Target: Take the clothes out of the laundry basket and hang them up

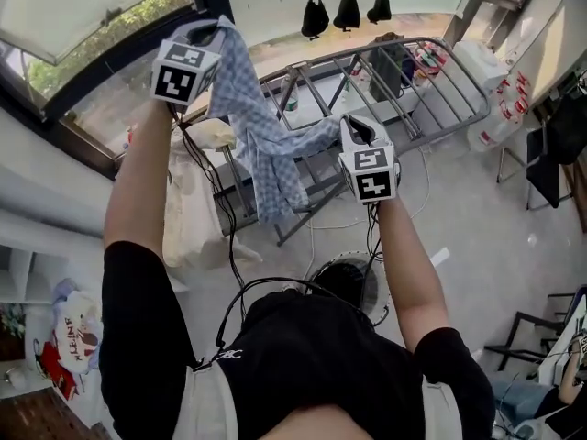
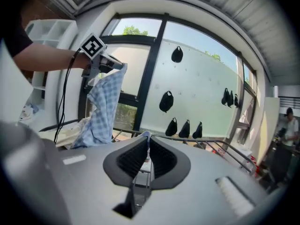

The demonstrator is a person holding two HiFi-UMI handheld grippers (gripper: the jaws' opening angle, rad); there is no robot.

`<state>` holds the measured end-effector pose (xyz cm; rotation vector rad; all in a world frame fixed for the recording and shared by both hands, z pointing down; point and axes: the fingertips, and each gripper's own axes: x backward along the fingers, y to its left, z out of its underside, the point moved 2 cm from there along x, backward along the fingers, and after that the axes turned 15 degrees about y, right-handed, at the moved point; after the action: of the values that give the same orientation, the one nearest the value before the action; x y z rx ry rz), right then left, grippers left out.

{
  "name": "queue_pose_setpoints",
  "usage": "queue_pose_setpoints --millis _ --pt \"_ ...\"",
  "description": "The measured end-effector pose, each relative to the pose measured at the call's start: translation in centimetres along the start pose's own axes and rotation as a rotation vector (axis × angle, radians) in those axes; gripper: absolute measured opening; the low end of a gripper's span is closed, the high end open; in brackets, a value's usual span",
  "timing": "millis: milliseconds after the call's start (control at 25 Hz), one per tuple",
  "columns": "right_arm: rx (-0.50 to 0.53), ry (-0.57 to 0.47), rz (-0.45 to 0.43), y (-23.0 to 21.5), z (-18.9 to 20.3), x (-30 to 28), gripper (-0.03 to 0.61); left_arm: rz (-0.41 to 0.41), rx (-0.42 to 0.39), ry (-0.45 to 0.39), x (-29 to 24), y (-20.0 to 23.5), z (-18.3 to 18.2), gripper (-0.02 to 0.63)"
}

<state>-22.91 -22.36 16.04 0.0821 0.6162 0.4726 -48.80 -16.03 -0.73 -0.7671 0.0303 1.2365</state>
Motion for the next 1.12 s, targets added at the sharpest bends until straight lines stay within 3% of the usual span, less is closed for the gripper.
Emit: queue_pose_setpoints --millis 360,520,640,840,1120 --pt "-0.068 0.323 0.078 -0.5 5.9 -9.1 0.029 0.194 0.021 0.137 -11.5 -4.3 9.4 0.015" --pt "-0.049 0.424 0.058 1.0 8.2 -11.2 0.031 0.259 0.024 0.205 -13.6 -7.6 14.0 0.017" --pt "-0.005 0.502 0.032 2.4 9.4 -12.0 0.034 0.288 -0.028 0.254 -14.5 -10.5 17.0 0.018" --pt "0.011 0.532 0.003 4.5 10.1 -12.5 0.054 0.336 -0.045 0.323 -14.3 -13.6 21.0 0.021" --pt "0.024 0.567 -0.109 7.5 11.6 -12.1 0.196 0.386 -0.022 0.422 -13.4 -16.1 26.5 0.036"
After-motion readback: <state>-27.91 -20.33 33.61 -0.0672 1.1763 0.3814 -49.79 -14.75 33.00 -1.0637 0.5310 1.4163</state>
